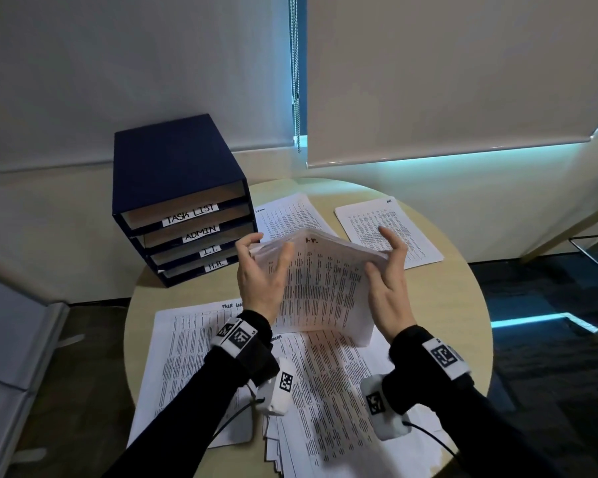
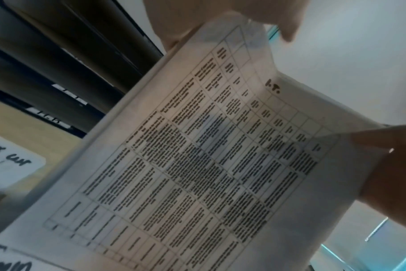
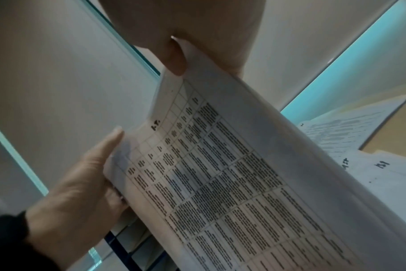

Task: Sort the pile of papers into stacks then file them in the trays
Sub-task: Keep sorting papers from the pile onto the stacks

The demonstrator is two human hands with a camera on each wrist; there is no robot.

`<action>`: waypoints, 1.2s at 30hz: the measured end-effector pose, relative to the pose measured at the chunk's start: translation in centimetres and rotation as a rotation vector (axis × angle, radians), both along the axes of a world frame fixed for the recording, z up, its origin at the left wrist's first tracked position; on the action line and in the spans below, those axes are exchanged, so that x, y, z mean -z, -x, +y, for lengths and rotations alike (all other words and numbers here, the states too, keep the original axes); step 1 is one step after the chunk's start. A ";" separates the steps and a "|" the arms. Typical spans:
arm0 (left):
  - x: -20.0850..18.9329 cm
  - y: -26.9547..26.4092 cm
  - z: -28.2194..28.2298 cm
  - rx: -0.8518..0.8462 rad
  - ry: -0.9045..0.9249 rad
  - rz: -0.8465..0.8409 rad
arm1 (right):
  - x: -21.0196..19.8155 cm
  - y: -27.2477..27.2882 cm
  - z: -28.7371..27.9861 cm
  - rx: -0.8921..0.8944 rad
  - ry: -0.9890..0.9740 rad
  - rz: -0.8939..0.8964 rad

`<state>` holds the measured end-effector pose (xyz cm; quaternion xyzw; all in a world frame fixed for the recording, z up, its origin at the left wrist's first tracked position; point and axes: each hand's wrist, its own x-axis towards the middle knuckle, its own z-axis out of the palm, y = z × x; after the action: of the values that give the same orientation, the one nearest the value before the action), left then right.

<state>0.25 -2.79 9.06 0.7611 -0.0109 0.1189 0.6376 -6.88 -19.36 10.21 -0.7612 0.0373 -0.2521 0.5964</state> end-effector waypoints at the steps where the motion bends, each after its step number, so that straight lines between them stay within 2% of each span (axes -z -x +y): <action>1: 0.0 -0.1 0.1 0.004 -0.006 0.000 | 0.0 -0.1 0.1 -0.005 0.000 0.008; 4: 0.1 0.1 0.2 0.018 0.033 -0.004 | 0.3 -0.1 0.2 0.019 -0.015 0.018; 6: 1.3 0.7 0.5 0.067 0.028 0.056 | 0.8 -0.1 0.0 0.050 -0.074 0.039; 10: 5.8 1.7 1.3 0.175 -0.087 0.360 | 2.4 -0.4 -0.4 0.035 -0.326 0.193; 12: 7.0 1.9 1.4 0.193 -0.146 0.431 | 3.8 -0.6 -0.2 0.029 -0.316 0.272; 14: 6.8 1.7 1.1 0.149 -0.186 0.414 | 4.4 -1.0 0.0 0.052 -0.287 0.288; 19: 4.2 0.1 0.9 0.148 -0.144 0.316 | 4.2 -2.0 -2.0 0.077 -0.357 0.266; 22: 3.4 0.0 1.0 0.152 -0.034 0.355 | 5.4 -1.4 -3.9 -0.010 -0.275 0.440; 25: 6.7 0.1 0.2 0.178 -0.026 0.433 | 8.2 0.0 -5.4 -0.101 -0.213 0.618; 28: 10.2 2.0 -1.9 0.230 -0.273 0.570 | 10.7 1.7 -7.9 0.007 -0.178 0.656; 32: 12.9 5.2 -4.4 0.457 -0.955 0.516 | 12.3 4.0 -15.7 0.347 -0.097 0.758; 33: 13.7 5.4 -4.4 0.530 -1.076 0.528 | 12.7 4.5 -18.4 0.437 -0.058 0.782; 36: 14.3 5.3 -4.4 0.649 -1.235 0.566 | 12.7 6.4 -25.4 0.643 0.074 0.879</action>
<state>-5.08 -7.20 -5.24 0.9403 -0.1350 -0.3030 0.0762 -13.32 -44.73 -2.53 -0.7655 0.5050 -0.0811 0.3905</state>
